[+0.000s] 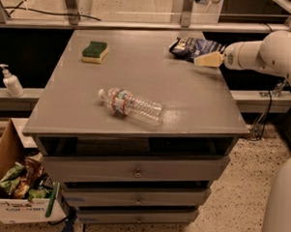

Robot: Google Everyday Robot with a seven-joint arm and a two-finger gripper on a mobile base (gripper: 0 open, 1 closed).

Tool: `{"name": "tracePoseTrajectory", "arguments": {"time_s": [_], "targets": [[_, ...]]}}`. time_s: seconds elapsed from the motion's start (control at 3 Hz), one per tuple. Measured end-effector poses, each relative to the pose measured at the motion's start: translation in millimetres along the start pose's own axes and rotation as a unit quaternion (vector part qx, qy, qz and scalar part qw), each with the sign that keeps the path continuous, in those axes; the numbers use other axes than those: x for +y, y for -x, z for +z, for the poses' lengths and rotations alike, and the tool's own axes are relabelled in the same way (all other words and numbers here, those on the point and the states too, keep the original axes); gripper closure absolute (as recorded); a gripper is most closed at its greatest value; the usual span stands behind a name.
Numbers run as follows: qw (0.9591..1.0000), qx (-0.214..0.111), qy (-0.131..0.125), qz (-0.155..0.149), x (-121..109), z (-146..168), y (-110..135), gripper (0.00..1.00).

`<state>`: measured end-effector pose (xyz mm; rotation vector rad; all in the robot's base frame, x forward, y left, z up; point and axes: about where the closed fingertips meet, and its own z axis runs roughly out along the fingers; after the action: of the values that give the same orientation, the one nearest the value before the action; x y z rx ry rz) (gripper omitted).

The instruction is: Move blue chip bag near water bottle

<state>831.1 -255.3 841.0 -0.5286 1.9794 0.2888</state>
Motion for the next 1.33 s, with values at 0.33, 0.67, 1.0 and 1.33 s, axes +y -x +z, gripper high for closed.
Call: {"name": "tracePoseTrajectory", "arguments": {"time_s": [0.33,0.67,1.0,1.33], "targets": [[1.0,0.004,0.0,0.004,1,0,-5,0.42],[1.0,0.004,0.002,0.005,3,-2,-8,0.64],[1.0,0.001,0.001,0.001,1,-11,-6,0.88],[1.0,-0.006,0.006,-0.005,4,-29,4,1.0]]}}
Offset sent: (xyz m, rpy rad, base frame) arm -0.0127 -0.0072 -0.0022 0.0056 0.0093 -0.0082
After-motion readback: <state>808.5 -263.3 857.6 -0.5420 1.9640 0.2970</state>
